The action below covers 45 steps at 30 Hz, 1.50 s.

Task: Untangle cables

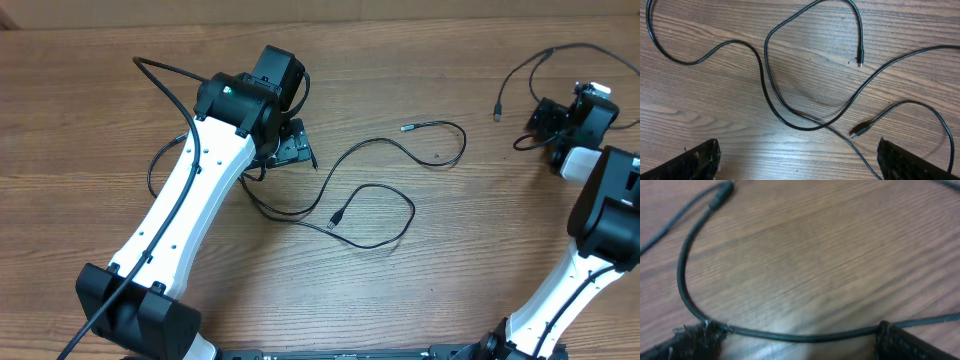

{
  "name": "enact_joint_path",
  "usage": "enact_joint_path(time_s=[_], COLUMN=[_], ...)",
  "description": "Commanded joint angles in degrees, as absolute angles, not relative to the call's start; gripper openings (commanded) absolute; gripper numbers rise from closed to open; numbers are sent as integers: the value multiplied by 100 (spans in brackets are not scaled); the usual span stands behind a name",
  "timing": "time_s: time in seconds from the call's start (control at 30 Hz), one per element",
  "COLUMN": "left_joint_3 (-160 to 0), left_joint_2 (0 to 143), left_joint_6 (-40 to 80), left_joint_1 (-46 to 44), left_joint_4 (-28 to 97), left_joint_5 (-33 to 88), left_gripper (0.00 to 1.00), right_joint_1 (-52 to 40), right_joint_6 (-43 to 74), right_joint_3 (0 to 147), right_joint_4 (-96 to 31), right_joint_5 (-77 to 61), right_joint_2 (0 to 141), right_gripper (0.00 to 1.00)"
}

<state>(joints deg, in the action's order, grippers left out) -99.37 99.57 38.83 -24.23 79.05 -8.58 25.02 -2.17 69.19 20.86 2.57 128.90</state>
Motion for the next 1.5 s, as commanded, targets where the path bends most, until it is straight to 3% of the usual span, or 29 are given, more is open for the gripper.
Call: enact_joint_path(time_s=[0.0, 0.17, 0.4, 0.77, 1.0, 1.3, 1.47], left_joint_3=[-9946, -9946, -9946, -9946, -9946, -9946, -9946], left_joint_2=[9998, 9998, 9998, 9998, 9998, 9998, 9998], left_joint_6=[3813, 3813, 3813, 3813, 3813, 3811, 3813], left_joint_1=[-2401, -2401, -2401, -2401, -2401, -2401, -2401], left_joint_4=[7900, 7902, 7902, 7900, 7902, 7900, 7900], left_joint_5=[-829, -829, -829, -829, -829, -832, -829], left_gripper=[100, 100, 100, 100, 100, 100, 100], right_joint_1=[2482, 2499, 2648, 2670, 2670, 2270, 1710], right_joint_6=[-3, -5, -5, -8, -338, -351, -355], right_joint_3=[6534, 6733, 7279, 8409, 8707, 8709, 8709], right_joint_4=[2237, 2714, 2425, 701, -130, -2735, -4005], right_joint_5=[-158, -150, -158, -163, -521, -760, -1236], right_joint_2=[13633, 13664, 13664, 13314, 11926, 9662, 9386], right_gripper=[100, 100, 100, 100, 100, 100, 100])
